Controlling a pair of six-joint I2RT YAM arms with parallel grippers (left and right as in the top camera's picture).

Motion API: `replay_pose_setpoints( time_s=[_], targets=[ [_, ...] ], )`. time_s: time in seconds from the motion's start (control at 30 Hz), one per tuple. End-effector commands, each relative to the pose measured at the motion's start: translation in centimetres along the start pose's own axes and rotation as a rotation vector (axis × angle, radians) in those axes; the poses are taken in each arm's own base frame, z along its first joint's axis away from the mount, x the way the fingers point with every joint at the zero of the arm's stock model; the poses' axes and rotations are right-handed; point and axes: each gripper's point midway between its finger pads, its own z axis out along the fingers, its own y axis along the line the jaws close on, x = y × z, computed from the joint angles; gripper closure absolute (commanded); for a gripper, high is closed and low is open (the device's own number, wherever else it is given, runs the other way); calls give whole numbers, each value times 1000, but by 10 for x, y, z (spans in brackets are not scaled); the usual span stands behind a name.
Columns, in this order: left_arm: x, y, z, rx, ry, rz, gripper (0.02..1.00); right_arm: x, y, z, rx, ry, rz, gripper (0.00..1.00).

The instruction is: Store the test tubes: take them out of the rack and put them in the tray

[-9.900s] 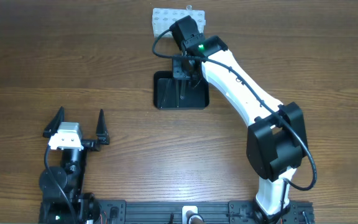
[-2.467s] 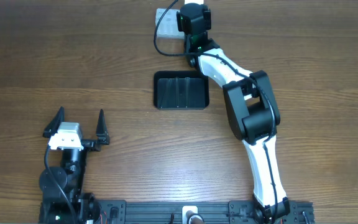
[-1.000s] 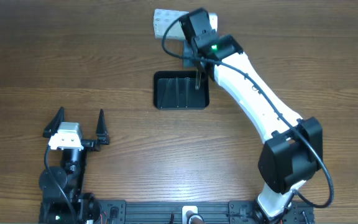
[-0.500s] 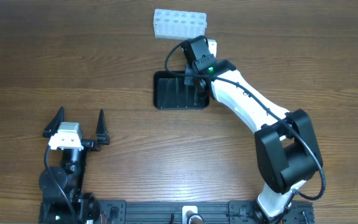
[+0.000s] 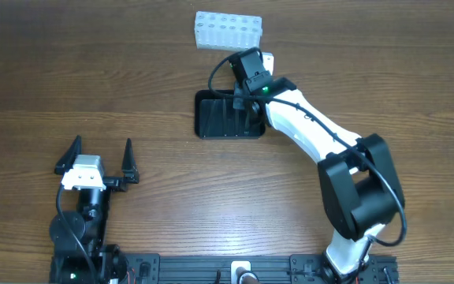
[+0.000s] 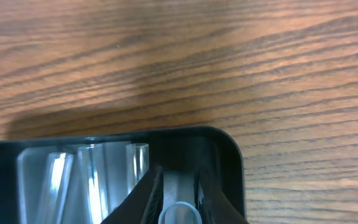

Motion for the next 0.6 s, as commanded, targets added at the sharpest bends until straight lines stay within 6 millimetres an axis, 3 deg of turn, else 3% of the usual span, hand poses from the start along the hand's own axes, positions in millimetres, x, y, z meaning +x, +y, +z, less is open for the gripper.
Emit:
replay_pose_setpoints(
  time_s=[0.03,0.4,0.53,0.6],
  targets=[
    [0,0,0,4,-6,14,18,15,-6,19,32,40,-4,774],
    [0,0,0,4,-6,14,18,8,0,16,4,31,2,706],
    [0,0,0,4,-6,14,18,-13,10,-10,-49,-32,-4,680],
    [0,0,0,4,-6,14,18,-30,13,-35,-78,-90,-22,658]
  ],
)
